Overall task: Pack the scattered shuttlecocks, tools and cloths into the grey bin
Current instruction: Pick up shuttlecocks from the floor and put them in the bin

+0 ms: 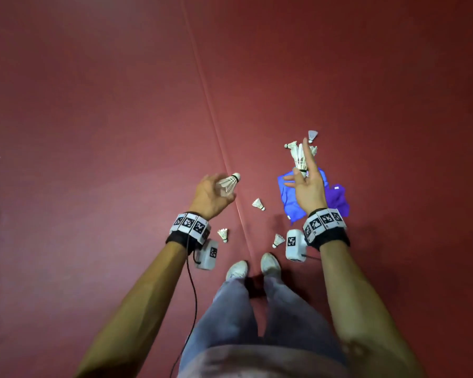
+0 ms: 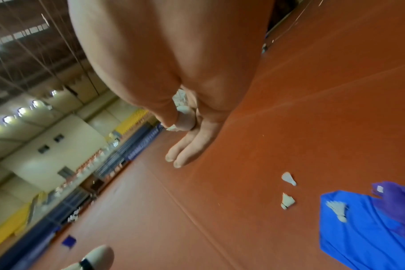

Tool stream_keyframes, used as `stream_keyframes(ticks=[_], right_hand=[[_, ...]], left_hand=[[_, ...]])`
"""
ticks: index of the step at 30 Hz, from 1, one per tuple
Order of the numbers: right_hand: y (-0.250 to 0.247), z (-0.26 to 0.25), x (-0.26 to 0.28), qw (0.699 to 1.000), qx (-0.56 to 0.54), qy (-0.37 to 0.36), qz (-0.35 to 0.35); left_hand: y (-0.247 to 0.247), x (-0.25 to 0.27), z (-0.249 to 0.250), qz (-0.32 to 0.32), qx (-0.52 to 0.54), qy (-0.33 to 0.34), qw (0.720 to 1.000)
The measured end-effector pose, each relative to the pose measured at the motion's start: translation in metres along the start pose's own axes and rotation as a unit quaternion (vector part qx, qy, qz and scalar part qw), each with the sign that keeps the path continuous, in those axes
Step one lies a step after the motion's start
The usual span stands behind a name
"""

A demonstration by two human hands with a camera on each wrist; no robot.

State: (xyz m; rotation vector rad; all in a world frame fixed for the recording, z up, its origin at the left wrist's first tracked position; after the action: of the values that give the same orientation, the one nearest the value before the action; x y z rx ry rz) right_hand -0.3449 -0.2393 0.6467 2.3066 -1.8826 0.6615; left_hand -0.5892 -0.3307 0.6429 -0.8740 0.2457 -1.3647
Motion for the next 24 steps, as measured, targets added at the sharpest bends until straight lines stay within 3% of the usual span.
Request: stream_keyframes(ticks=[3, 6, 11, 15, 19, 24], right_hand=[[-0.013, -0.060, 0.047, 0.998, -0.033, -0.035, 0.051], [-0.028, -0.088, 0.087, 0.990, -0.075, -0.059, 0.104], [-0.054, -0.084, 0.159, 0.964, -0.159, 0.011, 0.215], [-0.098, -0.065, 0.224, 0.926, -0.197, 0.027, 0.320], [-0.143, -0.042, 0.316, 0.874, -0.211, 0.014, 0.437], [-0.179, 0.013, 0.464, 0.771, -0.231, 0.044, 0.591]], left_hand=[[-0.037, 0.022, 0.064, 0.023, 0.034, 0.083, 0.996], [-0.059, 0.037, 0.109, 0.005, 0.077, 0.149, 0.986], [-0.062, 0.056, 0.168, -0.058, 0.102, 0.257, 0.959], [-0.030, 0.080, 0.219, -0.139, 0.086, 0.337, 0.927], [0.025, 0.130, 0.270, -0.221, 0.072, 0.409, 0.883], [0.111, 0.240, 0.320, -0.323, 0.036, 0.513, 0.794]])
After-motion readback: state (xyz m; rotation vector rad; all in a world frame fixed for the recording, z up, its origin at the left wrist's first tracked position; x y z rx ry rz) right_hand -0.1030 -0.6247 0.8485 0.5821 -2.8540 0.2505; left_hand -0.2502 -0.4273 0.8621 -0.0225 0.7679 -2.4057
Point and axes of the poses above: each hand's wrist, its own x-axis away from the middle knuckle, its own y-axis out of the palm, z = x × y, the point moved 2 cm from there along -x, towards the middle knuckle, and after that the axes turned 10 degrees about y, right-handed, at the moved point
